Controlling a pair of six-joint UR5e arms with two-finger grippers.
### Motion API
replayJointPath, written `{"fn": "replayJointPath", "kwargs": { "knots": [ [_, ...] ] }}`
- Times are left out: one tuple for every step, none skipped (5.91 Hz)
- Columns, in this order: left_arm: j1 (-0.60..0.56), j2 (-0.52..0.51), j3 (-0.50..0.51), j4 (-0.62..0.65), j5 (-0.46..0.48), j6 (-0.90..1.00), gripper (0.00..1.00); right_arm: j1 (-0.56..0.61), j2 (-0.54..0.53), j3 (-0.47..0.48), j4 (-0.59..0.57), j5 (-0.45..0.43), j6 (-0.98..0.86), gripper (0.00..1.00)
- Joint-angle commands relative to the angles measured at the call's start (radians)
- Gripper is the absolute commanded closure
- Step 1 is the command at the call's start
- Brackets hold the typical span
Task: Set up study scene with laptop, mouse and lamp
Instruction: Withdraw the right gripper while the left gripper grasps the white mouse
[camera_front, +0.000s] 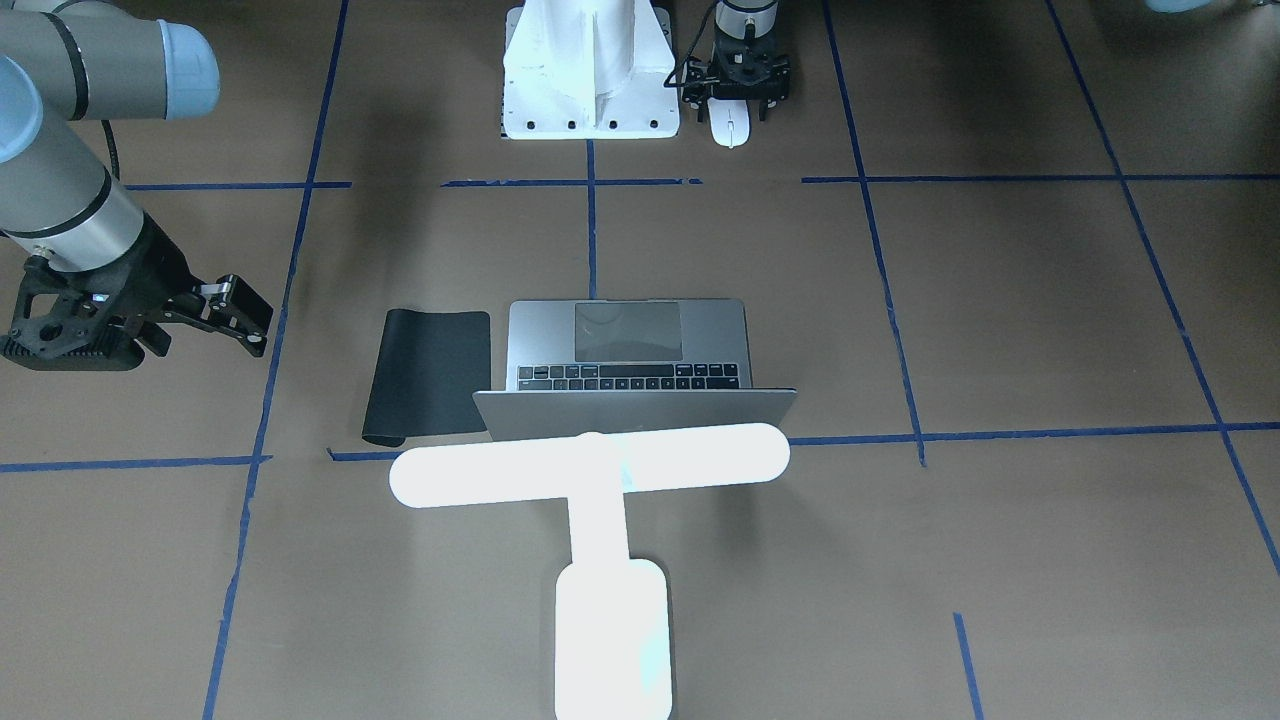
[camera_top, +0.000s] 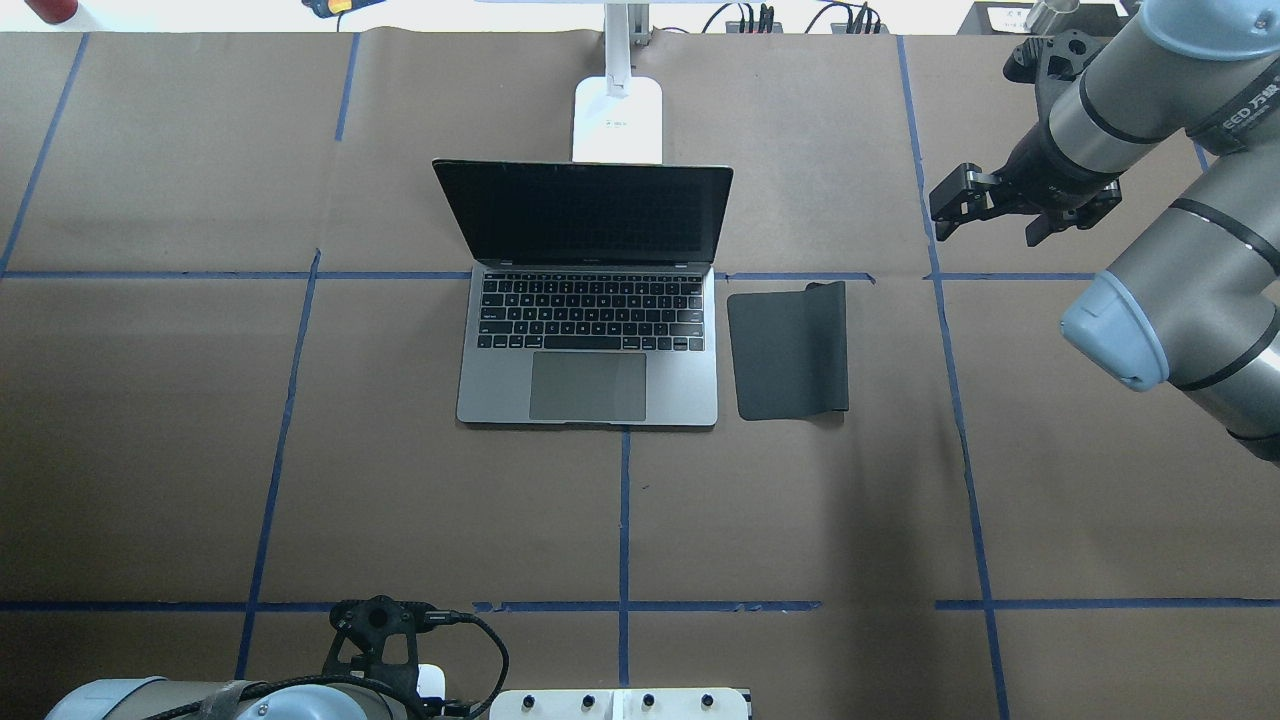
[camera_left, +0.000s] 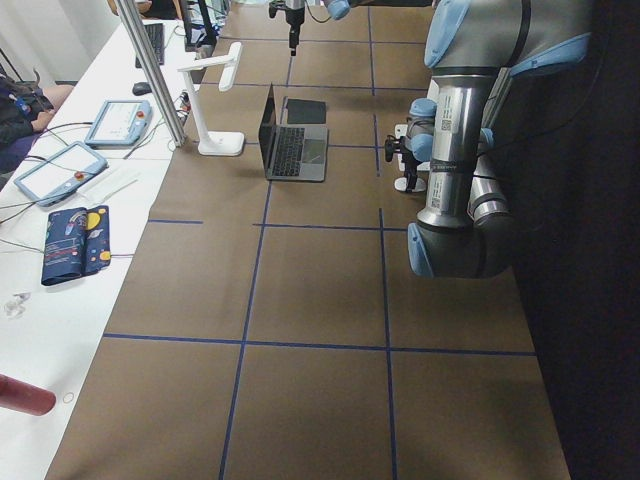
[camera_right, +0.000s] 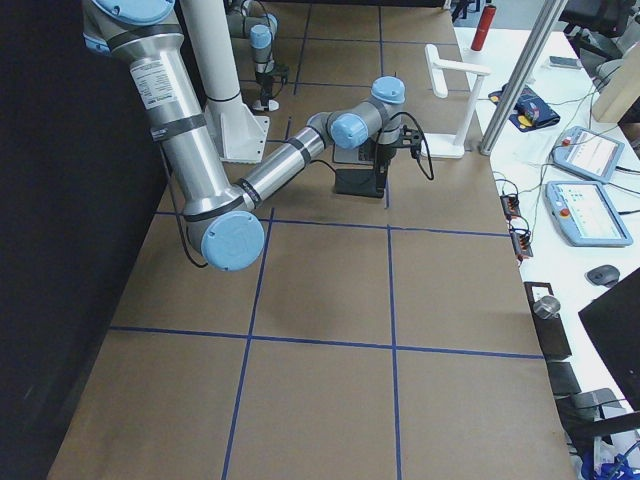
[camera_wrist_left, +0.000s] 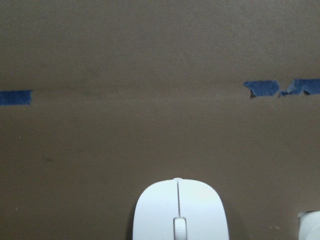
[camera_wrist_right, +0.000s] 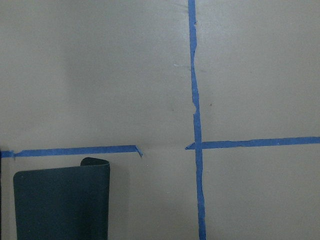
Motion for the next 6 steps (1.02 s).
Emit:
{"fn": "replayJointPath", "kwargs": {
  "knots": [
    [-0.003,-0.001,0.0,-0.018,0.0,0.002,0.82,0.002,0.001,0.0,0.0,0.0,-0.001,0.0],
    [-0.008,-0.001,-0.006,-0.015,-0.002,0.001,0.92,0.003,-0.001,0.0,0.0,0.0,-0.001,0.0],
    [-0.043,-0.003,-0.041,-0.006,-0.01,0.002,0.92,0.015,-0.002,0.002,0.0,0.0,-0.002,0.0],
    [-0.089,-0.004,-0.068,0.0,-0.011,0.005,0.92,0.026,-0.032,0.023,0.0,0.002,-0.031,0.0],
    [-0.156,-0.039,-0.069,0.0,-0.043,0.08,0.92,0.052,-0.089,0.055,-0.002,0.003,-0.104,0.0],
    [-0.231,-0.102,-0.063,0.031,-0.063,0.14,0.92,0.092,-0.159,0.092,0.002,0.003,-0.176,0.0]
  ]
}}
